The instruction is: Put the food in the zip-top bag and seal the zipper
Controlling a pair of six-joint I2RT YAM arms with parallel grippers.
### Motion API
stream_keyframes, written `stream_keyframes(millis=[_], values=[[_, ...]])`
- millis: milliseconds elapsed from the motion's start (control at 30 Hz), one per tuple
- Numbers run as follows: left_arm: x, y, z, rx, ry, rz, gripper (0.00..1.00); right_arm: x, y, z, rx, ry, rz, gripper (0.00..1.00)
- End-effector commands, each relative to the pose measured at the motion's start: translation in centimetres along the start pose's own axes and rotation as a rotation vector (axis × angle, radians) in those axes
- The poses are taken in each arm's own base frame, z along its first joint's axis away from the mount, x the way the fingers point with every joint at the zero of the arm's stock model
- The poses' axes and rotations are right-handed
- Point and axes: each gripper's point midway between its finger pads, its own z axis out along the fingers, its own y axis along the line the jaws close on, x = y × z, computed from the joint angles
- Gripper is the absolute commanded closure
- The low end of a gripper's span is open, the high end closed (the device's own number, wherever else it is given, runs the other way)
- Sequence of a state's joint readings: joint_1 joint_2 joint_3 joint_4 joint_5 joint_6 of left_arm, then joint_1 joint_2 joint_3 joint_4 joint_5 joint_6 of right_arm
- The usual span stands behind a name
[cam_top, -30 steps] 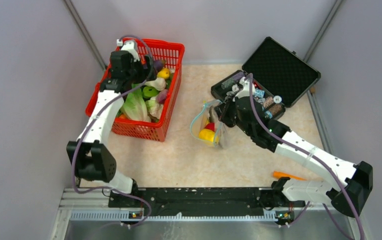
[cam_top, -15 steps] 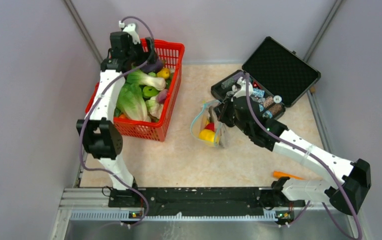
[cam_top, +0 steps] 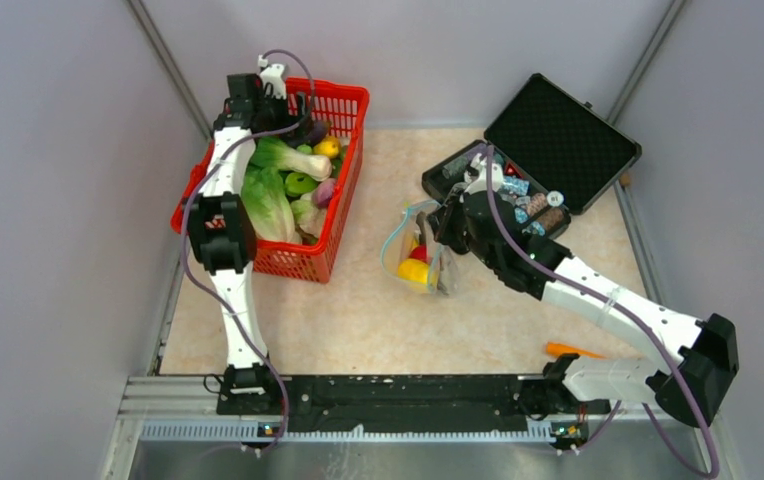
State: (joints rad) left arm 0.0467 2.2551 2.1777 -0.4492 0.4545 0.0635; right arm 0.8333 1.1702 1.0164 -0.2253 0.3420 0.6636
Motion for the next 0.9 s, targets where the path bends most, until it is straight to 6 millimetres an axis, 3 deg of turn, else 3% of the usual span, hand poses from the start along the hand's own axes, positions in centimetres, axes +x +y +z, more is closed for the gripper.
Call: stream_keyframes(millis=[0, 133, 233, 433, 567, 733, 867], values=[[-2.8, 0.8, 0.4, 0.015, -0.084, 0.149, 0.01, -2.7, 1.3, -0.1, -0.029, -0.058, 0.018, 1.00], [-2.6, 1.6, 1.1, 0.008, -0.083, 0.201, 0.01, -2.6, 1.3, -0.1, -0.033, -0.056, 0.024, 1.00], [-0.5, 0.9, 1.6, 0.079, -0.020, 0.218, 0.01, -2.6, 1.4, 0.0, -0.037, -0.057, 0.028, 1.00], [4.7, -1.9, 0.5, 0.255, 0.147, 0.195, 0.07, -2.6, 1.5, 0.0, -0.042, -0.054, 0.028, 1.00], [6.0, -1.6, 0.7, 0.245, 0.185, 0.176, 0.08, -2.5, 1.9, 0.2, -0.060, -0.049, 0.036, 1.00], [3.6, -2.4, -0.1, 0.242, 0.122, 0.150, 0.43, -2.4, 2.3, 0.3, -0.078, -0.041, 0.043, 1.00], [-0.9, -3.9, -2.5, 0.232, -0.019, 0.154, 0.70, -2.5, 2.3, 0.3, -0.076, -0.043, 0.042, 1.00]])
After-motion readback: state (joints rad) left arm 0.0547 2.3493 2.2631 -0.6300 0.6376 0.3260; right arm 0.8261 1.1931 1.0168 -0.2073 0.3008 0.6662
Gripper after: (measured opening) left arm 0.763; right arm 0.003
